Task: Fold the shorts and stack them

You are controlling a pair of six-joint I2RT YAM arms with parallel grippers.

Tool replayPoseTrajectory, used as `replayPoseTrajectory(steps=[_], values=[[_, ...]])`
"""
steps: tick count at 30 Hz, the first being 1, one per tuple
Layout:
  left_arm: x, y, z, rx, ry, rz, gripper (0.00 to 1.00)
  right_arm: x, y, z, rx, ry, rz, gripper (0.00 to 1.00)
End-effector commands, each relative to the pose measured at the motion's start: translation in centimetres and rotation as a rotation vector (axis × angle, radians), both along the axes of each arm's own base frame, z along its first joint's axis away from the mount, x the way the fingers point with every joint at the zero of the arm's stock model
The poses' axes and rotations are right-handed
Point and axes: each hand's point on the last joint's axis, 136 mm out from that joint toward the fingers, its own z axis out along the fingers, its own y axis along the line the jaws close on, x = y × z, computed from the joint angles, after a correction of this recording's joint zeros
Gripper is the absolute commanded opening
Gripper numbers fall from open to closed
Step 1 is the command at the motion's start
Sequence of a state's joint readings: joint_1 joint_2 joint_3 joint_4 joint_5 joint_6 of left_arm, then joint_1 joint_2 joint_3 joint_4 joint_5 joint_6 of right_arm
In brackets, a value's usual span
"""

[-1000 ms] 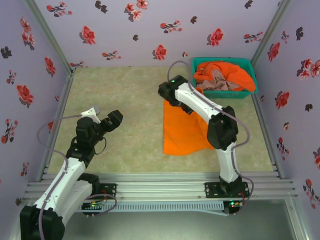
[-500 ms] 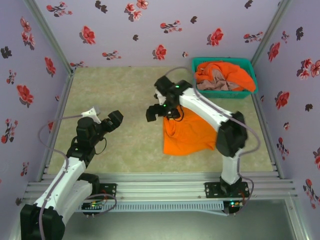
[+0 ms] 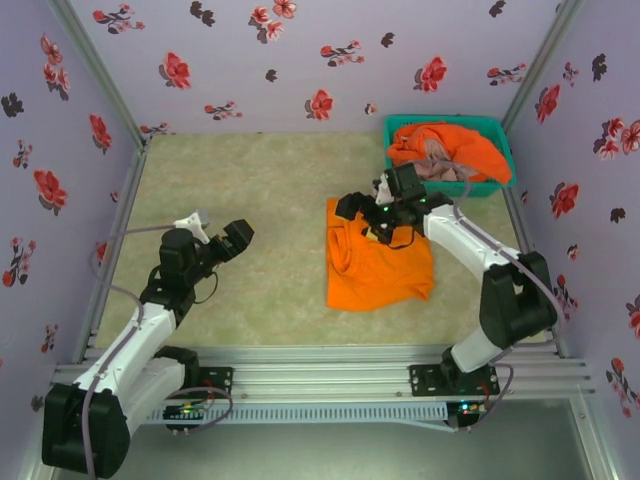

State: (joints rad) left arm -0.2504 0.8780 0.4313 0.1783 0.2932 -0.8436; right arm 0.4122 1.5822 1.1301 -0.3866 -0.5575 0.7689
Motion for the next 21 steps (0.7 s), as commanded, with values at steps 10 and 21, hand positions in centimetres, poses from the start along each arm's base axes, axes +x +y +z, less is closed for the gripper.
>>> replayPoseTrajectory(steps=[10,21], values=[[0.2,-0.7,1.9,-0.030,-0.055,-0.026,1.00,-2.5,1.5,-11.3,0.118,0.245,-0.124,0.99],[0.2,-0.6,1.8,-0.028,-0.057,-0.025,1.00,-2.3,3.8,-1.3,0.108,0.022,0.022,0.99]])
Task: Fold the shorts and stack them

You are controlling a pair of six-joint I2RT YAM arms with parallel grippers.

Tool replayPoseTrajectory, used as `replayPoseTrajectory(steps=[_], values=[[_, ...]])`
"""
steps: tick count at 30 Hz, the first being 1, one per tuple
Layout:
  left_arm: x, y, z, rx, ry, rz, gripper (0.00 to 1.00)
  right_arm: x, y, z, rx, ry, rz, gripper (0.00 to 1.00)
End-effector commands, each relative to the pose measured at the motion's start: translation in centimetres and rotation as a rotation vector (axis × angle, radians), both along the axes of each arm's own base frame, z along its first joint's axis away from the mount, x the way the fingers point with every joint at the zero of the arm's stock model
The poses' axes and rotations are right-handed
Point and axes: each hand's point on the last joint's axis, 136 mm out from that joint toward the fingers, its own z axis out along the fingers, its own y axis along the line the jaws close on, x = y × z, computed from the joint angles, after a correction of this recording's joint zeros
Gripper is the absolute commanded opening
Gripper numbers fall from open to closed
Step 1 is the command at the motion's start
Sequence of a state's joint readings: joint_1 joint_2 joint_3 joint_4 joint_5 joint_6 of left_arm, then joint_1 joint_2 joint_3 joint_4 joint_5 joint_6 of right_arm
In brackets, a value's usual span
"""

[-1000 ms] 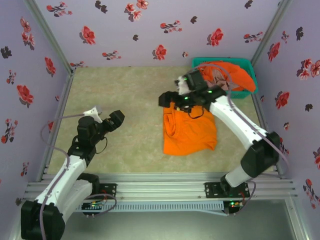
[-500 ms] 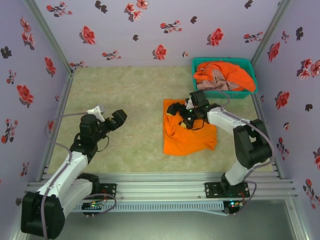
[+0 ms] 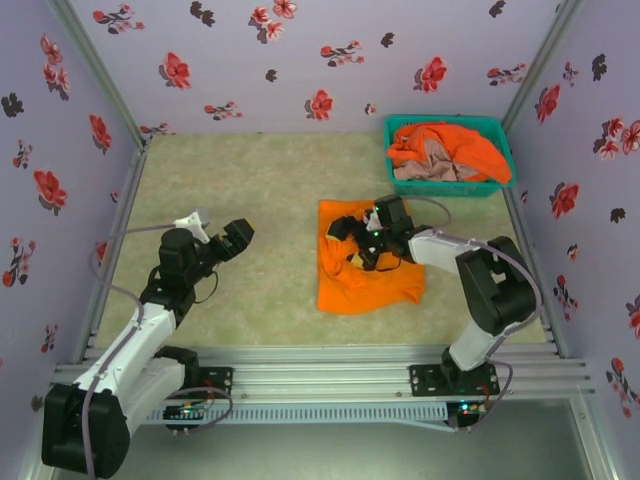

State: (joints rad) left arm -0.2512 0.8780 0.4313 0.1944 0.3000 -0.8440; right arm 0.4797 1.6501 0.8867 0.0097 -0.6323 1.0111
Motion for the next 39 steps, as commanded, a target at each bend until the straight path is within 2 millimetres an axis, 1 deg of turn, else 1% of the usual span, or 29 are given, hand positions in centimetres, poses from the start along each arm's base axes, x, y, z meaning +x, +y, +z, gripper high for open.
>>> replayPoseTrajectory(steps=[1,2,4,8,11,15,18,20,21,23,24,27,29,30,31,32,34,36,38,39], values=[[0.1,-0.5,1.5,-0.023,-0.042,-0.019,0.99,0.5,0.8,5.4,-0.043,-0.133,0.060,0.99],[0.1,-0.5,1.5,-0.024,-0.042,-0.017,0.99,0.9,0.8,6.2,-0.050,-0.152,0.060,0.99],[0.1,-0.5,1.5,-0.026,-0.042,-0.017,0.99,2.0,0.8,7.0,-0.083,-0.176,0.057,0.99],[-0.1,-0.4,1.8,-0.026,-0.049,-0.019,1.00,3.8,1.4,6.5,-0.092,-0.156,0.065,0.99],[-0.2,-0.4,1.8,-0.024,-0.052,-0.018,0.99,4.9,2.0,4.9,-0.098,-0.125,0.064,0.99],[-0.3,-0.4,1.7,-0.023,-0.049,-0.019,1.00,6.0,2.5,1.2,-0.118,-0.051,0.049,0.99],[-0.3,-0.3,1.7,-0.024,-0.051,-0.018,0.99,5.9,3.2,-2.0,-0.107,0.029,0.045,0.99],[-0.3,-0.3,1.7,-0.024,-0.051,-0.018,0.99,5.5,3.9,-3.4,-0.092,0.059,0.054,0.99],[-0.4,-0.3,1.7,-0.023,-0.053,-0.018,0.99,5.3,4.2,-3.6,-0.090,0.059,0.060,0.99],[-0.4,-0.4,1.8,-0.022,-0.053,-0.020,0.99,4.7,4.7,-3.3,-0.092,0.042,0.081,0.99],[-0.4,-0.3,1.8,-0.020,-0.054,-0.019,1.00,4.3,4.9,-2.7,-0.099,0.023,0.093,0.99],[-0.4,-0.3,1.9,-0.015,-0.056,-0.021,1.00,3.0,5.0,-0.6,-0.152,-0.050,0.134,0.99],[-0.4,-0.3,2.1,-0.008,-0.062,-0.025,1.00,1.8,4.6,0.9,-0.224,-0.106,0.173,0.99],[-0.4,-0.3,2.1,-0.005,-0.064,-0.027,0.99,1.2,4.2,1.6,-0.284,-0.143,0.194,0.99],[-0.4,-0.3,2.2,-0.003,-0.070,-0.028,0.99,0.5,3.4,1.9,-0.370,-0.169,0.218,0.99],[-0.5,-0.3,2.3,-0.001,-0.072,-0.028,0.99,0.2,2.6,2.2,-0.456,-0.200,0.230,0.99],[-0.5,-0.3,2.4,0.001,-0.081,-0.030,1.00,-0.8,0.9,2.7,-0.659,-0.249,0.267,0.99],[-0.5,-0.3,2.6,0.001,-0.088,-0.029,1.00,-1.2,-0.4,2.7,-0.829,-0.274,0.289,0.99],[-0.4,-0.3,2.7,0.000,-0.091,-0.030,0.99,-1.5,-1.1,2.4,-0.950,-0.272,0.306,0.96],[-0.4,-0.3,2.6,-0.001,-0.089,-0.030,1.00,-1.6,-1.2,2.2,-0.991,-0.267,0.314,0.95]])
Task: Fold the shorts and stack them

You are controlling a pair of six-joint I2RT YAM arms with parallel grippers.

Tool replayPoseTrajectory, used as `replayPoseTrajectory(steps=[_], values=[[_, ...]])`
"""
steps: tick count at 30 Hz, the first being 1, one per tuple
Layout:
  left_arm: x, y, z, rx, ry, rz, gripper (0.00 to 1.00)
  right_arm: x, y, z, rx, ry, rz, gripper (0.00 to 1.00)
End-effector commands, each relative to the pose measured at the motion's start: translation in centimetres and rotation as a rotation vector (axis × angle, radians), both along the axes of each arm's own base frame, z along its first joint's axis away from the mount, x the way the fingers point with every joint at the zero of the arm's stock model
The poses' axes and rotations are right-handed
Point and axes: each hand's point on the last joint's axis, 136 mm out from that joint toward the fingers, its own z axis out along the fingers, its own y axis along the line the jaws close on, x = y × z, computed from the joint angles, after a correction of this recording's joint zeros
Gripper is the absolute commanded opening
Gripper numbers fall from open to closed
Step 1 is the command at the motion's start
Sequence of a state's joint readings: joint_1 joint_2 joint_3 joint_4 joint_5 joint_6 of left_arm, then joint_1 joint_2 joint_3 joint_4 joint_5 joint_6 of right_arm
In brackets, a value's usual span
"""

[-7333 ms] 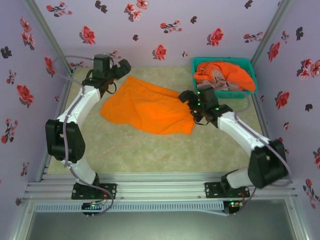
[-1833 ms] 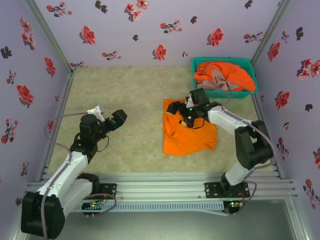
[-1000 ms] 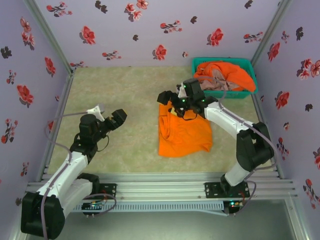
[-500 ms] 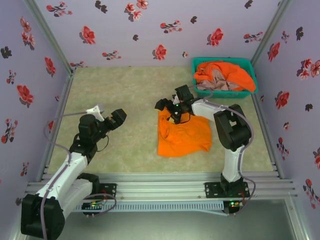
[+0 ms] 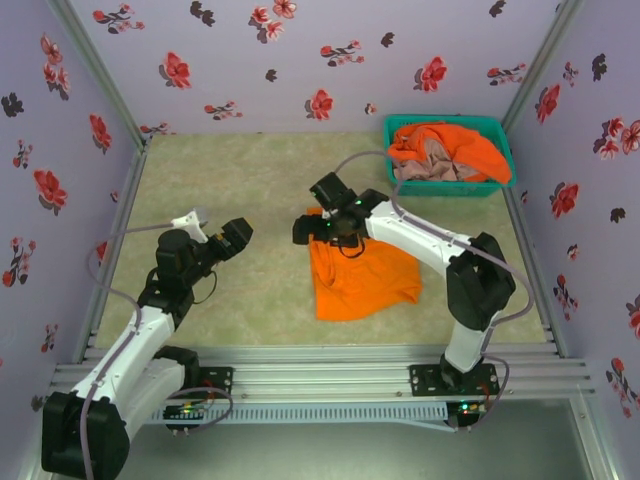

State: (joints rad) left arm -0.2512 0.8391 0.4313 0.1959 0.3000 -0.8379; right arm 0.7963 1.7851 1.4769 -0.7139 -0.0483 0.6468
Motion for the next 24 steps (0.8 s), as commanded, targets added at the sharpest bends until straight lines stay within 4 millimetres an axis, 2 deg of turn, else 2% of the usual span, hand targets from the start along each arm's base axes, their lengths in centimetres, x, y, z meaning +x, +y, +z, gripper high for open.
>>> replayPoseTrajectory(steps=[1,10,15,19,24], values=[[-0.2,-0.4,1.5,0.004,-0.048,-0.026,0.99,-0.7,-5.5,-2.5,-0.402,-0.018,-0.001,0.94],[-0.3,-0.3,1.0,0.003,-0.033,-0.024,0.99,-0.1,-2.5,-7.2,-0.536,0.037,0.043,0.85],[-0.3,-0.3,0.9,0.001,-0.030,-0.023,0.99,-0.1,-2.3,-9.7,-0.565,0.069,0.066,0.72],[-0.3,-0.3,0.7,0.005,-0.026,-0.024,0.99,-0.2,-4.0,-10.7,-0.571,0.097,0.035,0.61],[-0.3,-0.3,0.8,0.005,-0.028,-0.022,0.99,-0.5,-8.4,-11.3,-0.577,0.138,-0.018,0.50]])
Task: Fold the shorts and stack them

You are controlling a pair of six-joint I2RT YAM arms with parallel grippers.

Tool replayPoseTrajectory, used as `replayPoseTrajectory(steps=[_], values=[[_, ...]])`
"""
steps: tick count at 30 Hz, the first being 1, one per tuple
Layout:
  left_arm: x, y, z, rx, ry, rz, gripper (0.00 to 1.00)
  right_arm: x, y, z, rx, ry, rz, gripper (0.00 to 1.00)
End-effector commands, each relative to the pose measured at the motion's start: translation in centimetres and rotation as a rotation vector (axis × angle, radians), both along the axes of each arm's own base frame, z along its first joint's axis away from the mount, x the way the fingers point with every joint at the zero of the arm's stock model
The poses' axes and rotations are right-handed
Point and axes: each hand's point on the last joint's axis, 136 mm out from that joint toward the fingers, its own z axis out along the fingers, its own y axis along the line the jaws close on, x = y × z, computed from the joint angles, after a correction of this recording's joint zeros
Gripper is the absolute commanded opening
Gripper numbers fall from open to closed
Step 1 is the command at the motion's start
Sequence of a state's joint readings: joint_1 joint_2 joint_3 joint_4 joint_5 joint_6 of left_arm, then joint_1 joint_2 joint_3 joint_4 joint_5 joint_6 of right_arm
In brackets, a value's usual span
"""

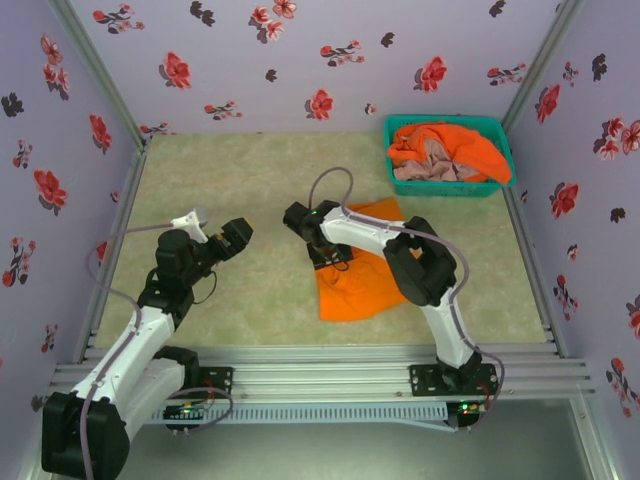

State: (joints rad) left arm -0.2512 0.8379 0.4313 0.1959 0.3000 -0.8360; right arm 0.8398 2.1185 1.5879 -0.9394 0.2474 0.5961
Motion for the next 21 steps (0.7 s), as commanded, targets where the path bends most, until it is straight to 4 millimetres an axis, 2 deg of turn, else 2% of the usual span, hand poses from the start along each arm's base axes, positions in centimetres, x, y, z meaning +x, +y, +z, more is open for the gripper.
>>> replayPoseTrajectory(steps=[1,8,16,21], values=[[-0.3,-0.3,0.7,0.004,-0.027,-0.023,0.99,-0.6,-4.8,-0.5,-0.049,0.044,-0.059,0.48],[-0.1,-0.3,0.5,0.002,-0.025,-0.020,0.99,-1.3,-12.3,-0.3,-0.114,0.075,-0.094,0.46],[-0.2,-0.3,0.2,0.001,-0.023,-0.018,0.99,-0.5,-21.6,0.5,-0.402,0.092,-0.041,0.46],[-0.3,-0.2,0.2,0.002,-0.023,-0.019,1.00,-0.4,-25.7,0.5,-0.465,0.124,-0.068,0.48]])
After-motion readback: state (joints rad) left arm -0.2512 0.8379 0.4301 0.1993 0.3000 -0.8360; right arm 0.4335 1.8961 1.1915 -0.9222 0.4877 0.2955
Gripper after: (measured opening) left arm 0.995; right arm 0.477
